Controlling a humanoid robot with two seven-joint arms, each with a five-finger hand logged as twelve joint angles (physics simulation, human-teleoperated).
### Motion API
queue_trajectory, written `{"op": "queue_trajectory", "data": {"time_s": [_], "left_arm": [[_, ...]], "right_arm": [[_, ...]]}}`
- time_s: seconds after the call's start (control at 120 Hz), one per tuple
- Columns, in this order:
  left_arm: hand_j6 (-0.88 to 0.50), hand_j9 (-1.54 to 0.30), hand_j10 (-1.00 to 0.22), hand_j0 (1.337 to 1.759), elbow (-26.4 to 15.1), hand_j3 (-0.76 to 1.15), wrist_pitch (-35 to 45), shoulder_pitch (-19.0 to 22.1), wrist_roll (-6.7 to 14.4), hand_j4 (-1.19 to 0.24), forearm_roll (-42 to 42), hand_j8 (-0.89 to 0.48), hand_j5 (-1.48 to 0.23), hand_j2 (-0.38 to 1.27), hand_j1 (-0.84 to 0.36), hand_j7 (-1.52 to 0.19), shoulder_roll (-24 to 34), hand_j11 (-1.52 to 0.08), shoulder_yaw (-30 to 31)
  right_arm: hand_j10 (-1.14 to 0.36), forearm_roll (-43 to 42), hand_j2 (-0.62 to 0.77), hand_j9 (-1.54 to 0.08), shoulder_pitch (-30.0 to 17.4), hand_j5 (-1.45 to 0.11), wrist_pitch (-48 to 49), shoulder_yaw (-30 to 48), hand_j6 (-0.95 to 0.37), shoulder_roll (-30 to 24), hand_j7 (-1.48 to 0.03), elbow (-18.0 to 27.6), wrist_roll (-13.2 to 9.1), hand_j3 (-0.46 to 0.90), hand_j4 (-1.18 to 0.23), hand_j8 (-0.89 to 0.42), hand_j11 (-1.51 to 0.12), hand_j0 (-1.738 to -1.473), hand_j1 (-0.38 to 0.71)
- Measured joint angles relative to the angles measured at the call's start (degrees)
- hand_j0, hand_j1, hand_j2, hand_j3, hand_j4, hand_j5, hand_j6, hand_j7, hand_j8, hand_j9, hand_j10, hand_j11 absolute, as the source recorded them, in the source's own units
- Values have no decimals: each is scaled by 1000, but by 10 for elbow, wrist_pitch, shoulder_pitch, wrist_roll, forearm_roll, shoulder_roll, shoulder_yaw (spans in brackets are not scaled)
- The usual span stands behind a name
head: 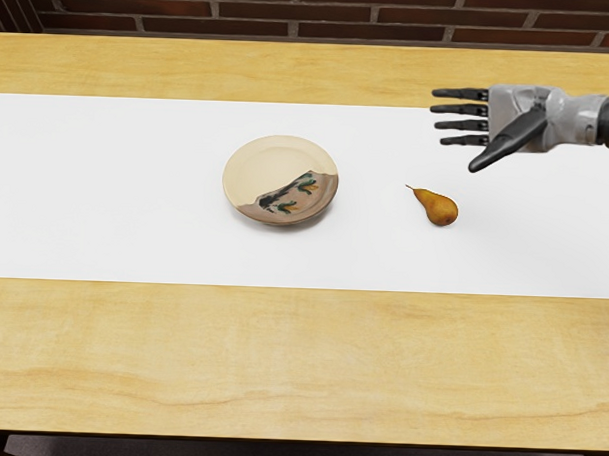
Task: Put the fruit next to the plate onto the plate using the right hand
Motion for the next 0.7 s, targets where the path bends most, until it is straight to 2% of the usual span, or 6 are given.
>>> {"op": "queue_trajectory", "data": {"time_s": [0.117,0.233,0.333,0.525,0.7], "left_arm": [[-1,-1,-1,1658,0,0,0,0,0,-1,0,-1,-1,0,348,-1,0,-1,0],[-1,-1,-1,1658,0,0,0,0,0,-1,0,-1,-1,0,348,-1,0,-1,0],[-1,-1,-1,1658,0,0,0,0,0,-1,0,-1,-1,0,348,-1,0,-1,0],[-1,-1,-1,1658,0,0,0,0,0,-1,0,-1,-1,0,348,-1,0,-1,0],[-1,-1,-1,1658,0,0,0,0,0,-1,0,-1,-1,0,348,-1,0,-1,0]], "right_arm": [[1,-19,2,49,1,13,-2,1,15,3,-18,1,-4,0,-1,-14,0,-1657,-345],[1,-33,1,28,14,8,-53,0,9,12,-10,10,-68,0,0,-8,0,-1658,-347],[1,-84,0,17,39,5,-163,1,6,30,-6,33,-94,0,0,-4,0,-1658,-348],[0,-174,0,7,69,2,-423,-4,2,48,-2,124,-108,0,0,-2,0,-1658,-348],[0,-223,0,3,86,1,-571,-51,0,88,-1,153,-110,0,0,-1,0,-1658,-349]]}}
